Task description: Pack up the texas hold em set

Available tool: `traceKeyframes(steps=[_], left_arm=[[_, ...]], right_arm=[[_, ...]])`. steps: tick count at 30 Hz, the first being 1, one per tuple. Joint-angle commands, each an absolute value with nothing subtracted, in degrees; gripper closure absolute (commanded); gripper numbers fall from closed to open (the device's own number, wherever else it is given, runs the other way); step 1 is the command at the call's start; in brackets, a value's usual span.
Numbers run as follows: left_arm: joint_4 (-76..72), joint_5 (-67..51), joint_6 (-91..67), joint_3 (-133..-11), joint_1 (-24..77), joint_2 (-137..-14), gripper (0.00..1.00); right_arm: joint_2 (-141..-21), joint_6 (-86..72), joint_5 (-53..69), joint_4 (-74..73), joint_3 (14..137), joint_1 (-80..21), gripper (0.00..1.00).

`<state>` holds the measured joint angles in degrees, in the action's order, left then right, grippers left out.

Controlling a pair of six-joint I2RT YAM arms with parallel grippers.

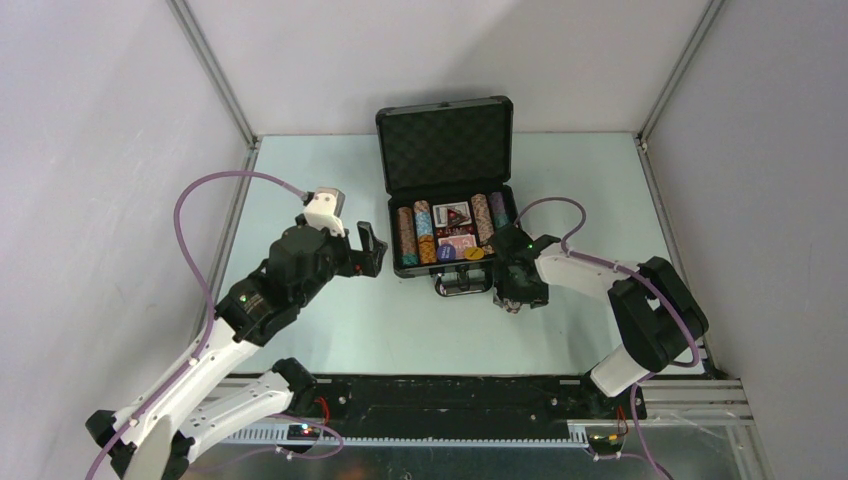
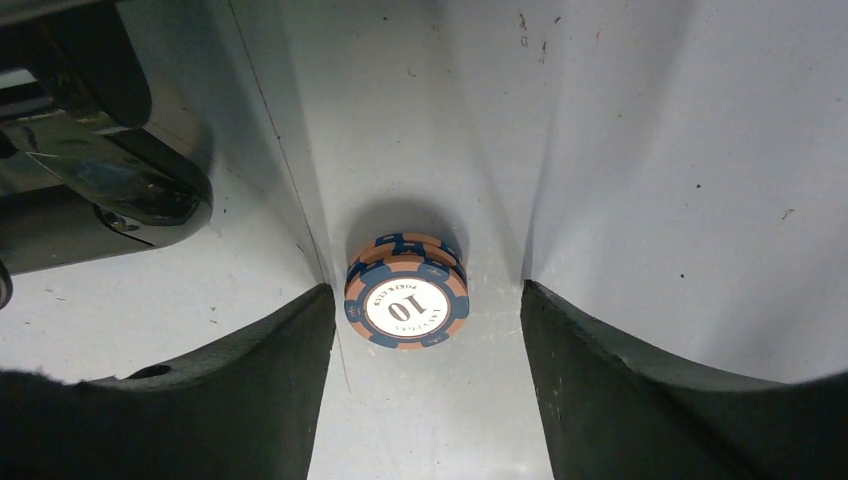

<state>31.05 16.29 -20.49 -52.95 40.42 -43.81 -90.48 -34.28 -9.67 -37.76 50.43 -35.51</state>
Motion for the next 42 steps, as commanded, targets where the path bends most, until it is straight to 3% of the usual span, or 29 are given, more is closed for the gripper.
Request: traceKeyframes(steps=[1, 9, 20, 24, 42], left_arm=[[30.33, 16.47, -19.64, -53.76, 40.11, -43.51, 0.01], [30.35, 16.48, -19.66, -53.74, 40.08, -43.54, 0.01], [30.40, 16.37, -19.57, -53.91, 39.95, -43.57, 0.01], [30.37, 16.42, -19.67, -53.86, 39.96, -43.43, 0.01], [30.32, 16.05, -20.95, -53.94, 39.77, -44.23, 0.01]], right_arm=[[-93.26, -34.94, -9.81, -36.61, 49.75, -36.27, 0.27], [-93.56, -34.80, -9.40, -36.43, 49.75, -36.45, 0.47], [-93.34, -34.73, -9.75, -36.94, 49.75, -36.54, 0.61], [-92.55, -34.51, -10.29, -37.23, 49.70, -36.45, 0.73], [-87.45, -33.66, -10.84, -39.56, 52.14, -36.05, 0.77]])
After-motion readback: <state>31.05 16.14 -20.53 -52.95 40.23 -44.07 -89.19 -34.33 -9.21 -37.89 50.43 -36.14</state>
